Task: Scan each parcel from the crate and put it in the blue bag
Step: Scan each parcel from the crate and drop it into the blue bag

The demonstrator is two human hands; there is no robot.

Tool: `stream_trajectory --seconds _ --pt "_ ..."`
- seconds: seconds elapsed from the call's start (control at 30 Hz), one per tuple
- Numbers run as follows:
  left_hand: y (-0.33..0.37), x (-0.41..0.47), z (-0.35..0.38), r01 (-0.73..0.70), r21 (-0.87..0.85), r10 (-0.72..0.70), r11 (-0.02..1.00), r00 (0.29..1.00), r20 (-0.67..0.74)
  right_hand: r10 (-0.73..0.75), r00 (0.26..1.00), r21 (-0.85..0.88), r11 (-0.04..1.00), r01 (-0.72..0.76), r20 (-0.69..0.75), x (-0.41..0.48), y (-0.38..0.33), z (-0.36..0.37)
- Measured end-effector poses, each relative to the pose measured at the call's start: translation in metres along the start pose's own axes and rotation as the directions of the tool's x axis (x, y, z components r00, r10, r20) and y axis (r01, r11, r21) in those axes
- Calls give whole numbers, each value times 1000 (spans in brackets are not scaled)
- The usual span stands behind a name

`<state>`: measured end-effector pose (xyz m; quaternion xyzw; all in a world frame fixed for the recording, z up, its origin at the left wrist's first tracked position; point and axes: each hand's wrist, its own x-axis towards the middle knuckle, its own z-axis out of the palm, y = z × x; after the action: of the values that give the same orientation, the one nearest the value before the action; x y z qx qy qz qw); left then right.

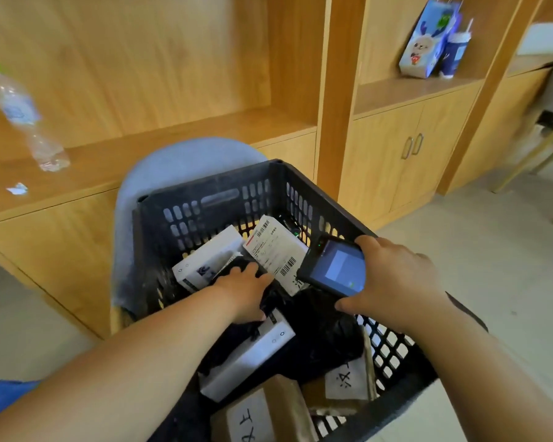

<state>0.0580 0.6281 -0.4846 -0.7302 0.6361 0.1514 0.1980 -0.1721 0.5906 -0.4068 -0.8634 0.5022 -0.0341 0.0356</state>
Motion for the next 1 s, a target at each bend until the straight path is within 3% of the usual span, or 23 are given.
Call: stream_trajectory --seconds 0.17,0.3,0.43,0.63,0.8,0.9,1.0 --pt "1 35 3 -59 73 50 996 992 113 -12 1000 49 999 13 -25 11 0 9" --pt "-1 39 -2 -1 61 -10 998 984 179 -12 999 94 995 17 -49 11 1 9" --pt "2 30 -12 62 155 -89 986 981 172 -10 999 102 995 15 -48 8 2 7" --pt "-6 4 -23 209 -3 -209 978 976 -53 0 999 112 994 5 -47 2 1 1" --pt "-24 -28 -28 330 -334 -420 883 874 -245 2 998 116 993 5 -61 -10 0 -11" --pt "-41 -52 -40 169 -571 -440 803 814 -378 7 997 124 992 4 -81 -22 2 -21" --pt "-47 -75 -49 -3 -688 -489 726 701 -519 14 992 156 988 5 -122 -38 3 -30"
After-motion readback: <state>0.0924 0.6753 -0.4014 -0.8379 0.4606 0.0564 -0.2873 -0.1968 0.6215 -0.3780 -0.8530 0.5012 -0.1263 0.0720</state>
